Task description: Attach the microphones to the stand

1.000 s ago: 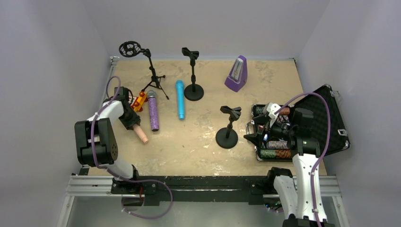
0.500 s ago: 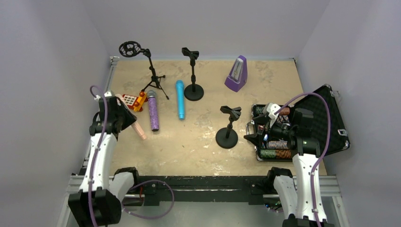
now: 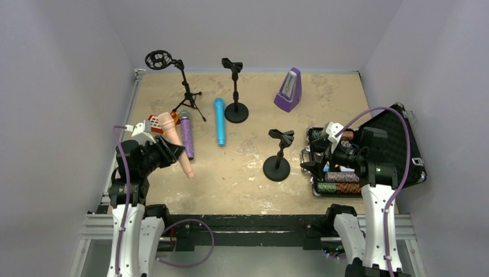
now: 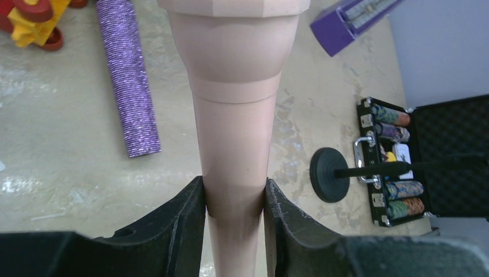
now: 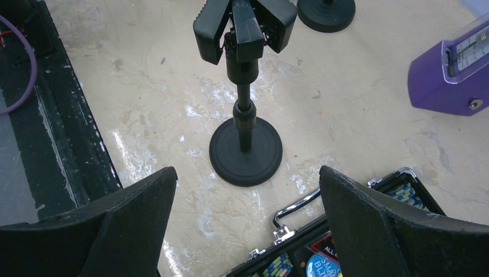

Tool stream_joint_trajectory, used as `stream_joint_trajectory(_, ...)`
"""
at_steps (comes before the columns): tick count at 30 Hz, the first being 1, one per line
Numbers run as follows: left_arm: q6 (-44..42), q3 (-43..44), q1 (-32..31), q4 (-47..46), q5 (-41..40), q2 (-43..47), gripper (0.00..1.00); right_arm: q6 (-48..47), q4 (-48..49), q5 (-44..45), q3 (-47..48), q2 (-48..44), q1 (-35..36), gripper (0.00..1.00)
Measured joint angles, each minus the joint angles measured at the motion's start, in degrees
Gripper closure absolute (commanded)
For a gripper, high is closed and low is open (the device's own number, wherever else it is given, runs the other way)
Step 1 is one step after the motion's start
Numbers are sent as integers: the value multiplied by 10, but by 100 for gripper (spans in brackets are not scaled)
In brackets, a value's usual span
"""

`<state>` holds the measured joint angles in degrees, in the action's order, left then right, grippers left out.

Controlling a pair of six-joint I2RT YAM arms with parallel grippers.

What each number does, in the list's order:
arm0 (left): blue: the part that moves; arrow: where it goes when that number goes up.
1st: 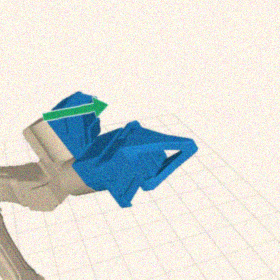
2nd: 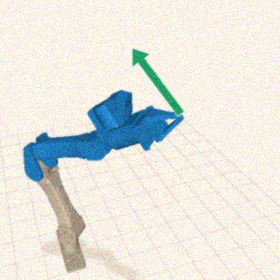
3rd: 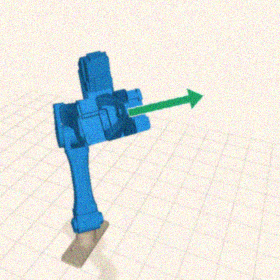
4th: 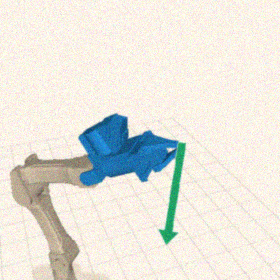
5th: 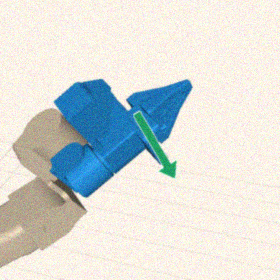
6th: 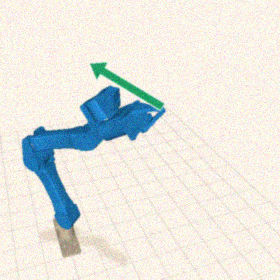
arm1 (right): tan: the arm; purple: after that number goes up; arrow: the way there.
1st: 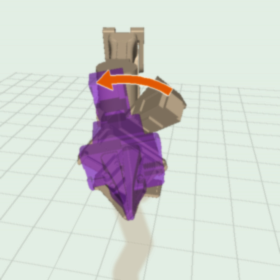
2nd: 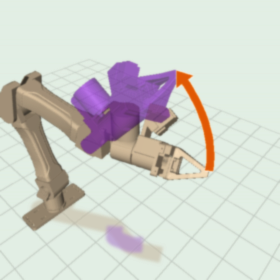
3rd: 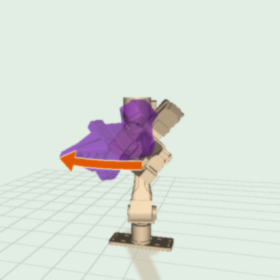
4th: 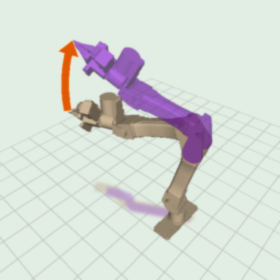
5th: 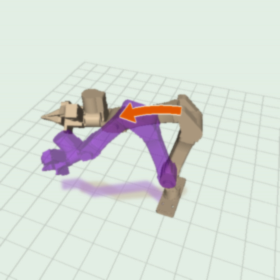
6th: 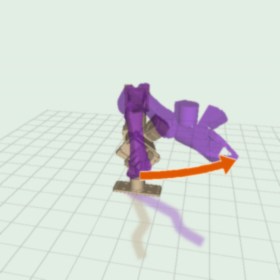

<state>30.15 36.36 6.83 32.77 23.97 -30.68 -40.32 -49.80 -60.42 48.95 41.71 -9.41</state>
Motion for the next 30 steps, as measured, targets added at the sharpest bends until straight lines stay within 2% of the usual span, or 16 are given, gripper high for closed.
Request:
stream_joint_trajectory(12, 6, -5, -45, -54, 104, 70, 100, -57, -134, 55, 55, 3, 0, 3)
stream_joint_trajectory(20, 22, -7, -83, -89, 137, 98, 100, -77, -193, 79, 95, 2, 0, 3)
stream_joint_trajectory(30, 47, -14, -93, -126, 167, 112, 100, -104, -253, 84, 127, 23, 0, 5)
